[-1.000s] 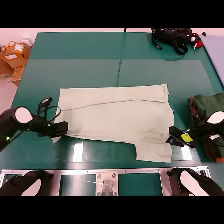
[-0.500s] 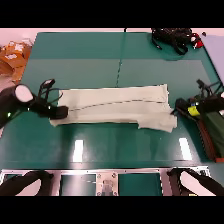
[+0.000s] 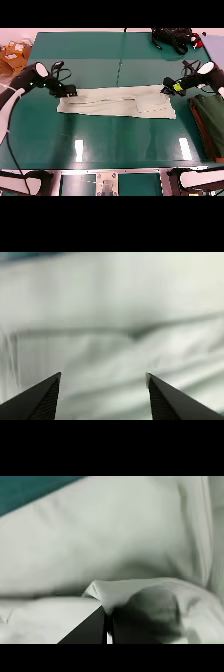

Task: Fold the shirts.

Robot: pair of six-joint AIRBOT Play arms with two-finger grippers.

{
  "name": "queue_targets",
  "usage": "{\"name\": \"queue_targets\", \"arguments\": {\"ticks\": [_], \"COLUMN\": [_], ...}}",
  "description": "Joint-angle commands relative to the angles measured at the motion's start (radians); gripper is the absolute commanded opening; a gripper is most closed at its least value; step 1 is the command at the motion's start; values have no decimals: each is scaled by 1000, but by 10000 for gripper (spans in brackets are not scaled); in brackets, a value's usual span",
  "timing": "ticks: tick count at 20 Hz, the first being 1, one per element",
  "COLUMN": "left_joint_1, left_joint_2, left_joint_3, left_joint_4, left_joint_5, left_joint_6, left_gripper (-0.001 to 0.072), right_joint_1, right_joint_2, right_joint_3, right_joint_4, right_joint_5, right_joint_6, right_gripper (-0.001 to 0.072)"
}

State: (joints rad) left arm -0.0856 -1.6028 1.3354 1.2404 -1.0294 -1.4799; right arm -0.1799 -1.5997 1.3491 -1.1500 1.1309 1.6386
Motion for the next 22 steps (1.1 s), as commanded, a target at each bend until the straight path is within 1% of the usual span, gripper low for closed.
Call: {"name": "queue_targets", "arguments": {"ticks": [1,2,3,4,5,7,8,9,11,12,14,15,16,17,18,19,21,22], "left_joint_1": [25,48,71,93,113,133,133,133,130,130,130,130,130,130,130,130,117,97], "left_joint_2": [-62,-61,-61,-61,-61,-61,-61,-61,-61,-61,-61,-61,-61,-61,-61,-61,-62,-62], "left_joint_3": [115,152,190,230,266,319,335,343,344,344,344,344,344,344,344,344,344,343], "left_joint_4": [67,73,72,64,60,58,59,50,-6,-36,-92,-129,-156,-188,-216,-245,-266,-261], "left_joint_5": [140,135,110,69,14,-106,-158,-202,-259,-272,-285,-289,-291,-293,-294,-290,-286,-280], "left_joint_6": [-90,-105,-122,-140,-143,-143,-141,-138,-135,-134,-129,-104,-77,-35,-19,-19,-18,-3], "left_gripper": [609,609,609,609,609,610,610,610,608,608,607,568,307,18,27,21,21,21], "right_joint_1": [-25,-42,-62,-85,-111,-175,-208,-239,-280,-294,-300,-297,-292,-283,-272,-261,-234,-223], "right_joint_2": [-121,-118,-114,-111,-111,-113,-120,-136,-187,-218,-285,-314,-343,-363,-380,-391,-399,-400], "right_joint_3": [116,132,151,171,193,201,201,201,200,200,200,200,200,200,200,200,201,201], "right_joint_4": [6,6,6,6,5,5,6,8,55,94,172,206,247,285,319,335,335,335], "right_joint_5": [-30,-21,16,66,127,193,212,232,277,304,326,331,338,341,340,336,314,301], "right_joint_6": [0,-1,-16,-65,-128,-237,-264,-280,-335,-359,-416,-429,-443,-454,-471,-474,-473,-473], "right_gripper": [79,259,421,471,474,588,593,649,656,709,709,709,709,709,709,709,706,638]}}
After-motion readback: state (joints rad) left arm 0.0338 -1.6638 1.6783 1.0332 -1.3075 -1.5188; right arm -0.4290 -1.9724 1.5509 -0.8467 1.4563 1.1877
